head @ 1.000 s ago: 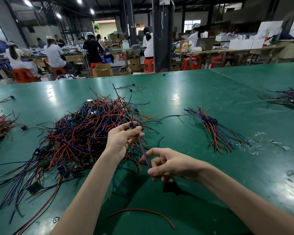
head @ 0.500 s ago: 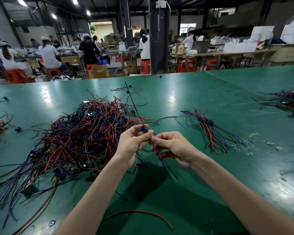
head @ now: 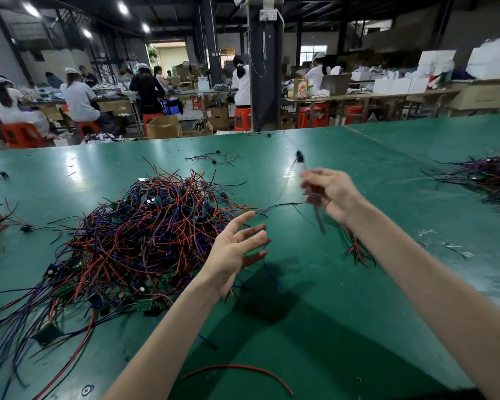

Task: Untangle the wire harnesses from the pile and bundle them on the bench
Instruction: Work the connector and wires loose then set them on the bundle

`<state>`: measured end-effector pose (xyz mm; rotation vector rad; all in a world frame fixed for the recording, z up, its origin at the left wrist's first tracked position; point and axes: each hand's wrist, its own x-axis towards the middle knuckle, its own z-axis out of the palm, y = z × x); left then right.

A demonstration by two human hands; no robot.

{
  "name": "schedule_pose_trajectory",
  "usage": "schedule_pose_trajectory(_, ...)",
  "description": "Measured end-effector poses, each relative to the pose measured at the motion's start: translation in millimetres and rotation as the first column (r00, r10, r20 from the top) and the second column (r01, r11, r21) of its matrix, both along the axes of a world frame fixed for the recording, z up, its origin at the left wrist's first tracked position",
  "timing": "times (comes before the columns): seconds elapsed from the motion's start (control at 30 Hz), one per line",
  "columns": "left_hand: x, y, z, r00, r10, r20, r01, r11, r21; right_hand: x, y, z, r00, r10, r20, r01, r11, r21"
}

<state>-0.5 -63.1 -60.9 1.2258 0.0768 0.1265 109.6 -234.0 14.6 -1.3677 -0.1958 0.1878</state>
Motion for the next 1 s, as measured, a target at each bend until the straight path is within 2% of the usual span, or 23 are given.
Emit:
schedule_pose_trajectory(0.1, 1, 3, 1, 1.000, -0.010, -0.006, 0.010, 1.000, -0.028, 32, -25, 2, 0.992, -0.104, -0.078, 0.100, 0.994, -0.049)
schedule_pose_trajectory(0.2, 2, 6, 1, 1.000, 0.019, -0.024, -0.020, 0.999, -0.036, 56, -50, -19, 0.969, -0.158, -0.189, 0.096, 0.948, -0.304)
schedule_pose_trajectory(0.27, 3, 7, 0, 0.998, 0.049, -0.043, -0.050, 0.998, -0.029, 68, -63, -36, 0.956, -0.230, -0.181, 0.123, 0.878, -0.462)
schedule_pose_trajectory(0.47, 5, 12, -1, 0.983, 0.150, -0.106, -0.152, 0.988, -0.016, 82, -75, -60, 0.957, -0.273, -0.102, 0.128, 0.709, -0.694)
schedule_pose_trajectory(0.53, 6, 13, -2, 0.975, 0.193, -0.113, -0.196, 0.981, -0.014, 79, -72, -60, 0.963, -0.268, -0.020, 0.152, 0.606, -0.781)
schedule_pose_trajectory(0.57, 6, 13, -2, 0.970, 0.218, -0.109, -0.219, 0.976, 0.002, 77, -69, -59, 0.968, -0.248, 0.040, 0.167, 0.517, -0.840)
schedule_pose_trajectory(0.63, 8, 14, -4, 0.959, 0.271, -0.088, -0.266, 0.962, 0.061, 68, -62, -54, 0.959, -0.180, 0.220, 0.258, 0.226, -0.939)
schedule_pose_trajectory(0.67, 8, 14, -5, 0.954, 0.290, -0.078, -0.282, 0.954, 0.103, 61, -55, -50, 0.934, -0.139, 0.328, 0.343, 0.103, -0.934)
schedule_pose_trajectory(0.7, 9, 14, -6, 0.951, 0.301, -0.069, -0.287, 0.945, 0.156, 55, -47, -49, 0.903, -0.081, 0.423, 0.427, 0.045, -0.903)
schedule_pose_trajectory(0.73, 9, 14, -7, 0.951, 0.303, -0.057, -0.283, 0.932, 0.228, 48, -38, -47, 0.879, -0.021, 0.476, 0.476, 0.084, -0.875)
schedule_pose_trajectory(0.77, 10, 14, -9, 0.953, 0.300, -0.038, -0.272, 0.906, 0.324, 42, -27, -47, 0.875, 0.070, 0.479, 0.463, 0.170, -0.870)
schedule_pose_trajectory(0.83, 10, 13, -13, 0.954, 0.298, 0.019, -0.263, 0.810, 0.524, 22, -3, -53, 0.893, 0.251, 0.373, 0.246, 0.422, -0.873)
schedule_pose_trajectory(0.87, 10, 13, -15, 0.951, 0.305, 0.050, -0.274, 0.756, 0.594, 9, 10, -58, 0.896, 0.329, 0.298, 0.111, 0.484, -0.868)
schedule_pose_trajectory(0.9, 10, 12, -16, 0.946, 0.316, 0.079, -0.290, 0.708, 0.644, -3, 22, -64, 0.883, 0.400, 0.244, 0.023, 0.483, -0.875)
schedule_pose_trajectory(1.0, 9, 14, -17, 0.926, 0.353, 0.133, -0.335, 0.606, 0.721, -15, 47, -83, 0.845, 0.515, 0.144, -0.058, 0.355, -0.933)
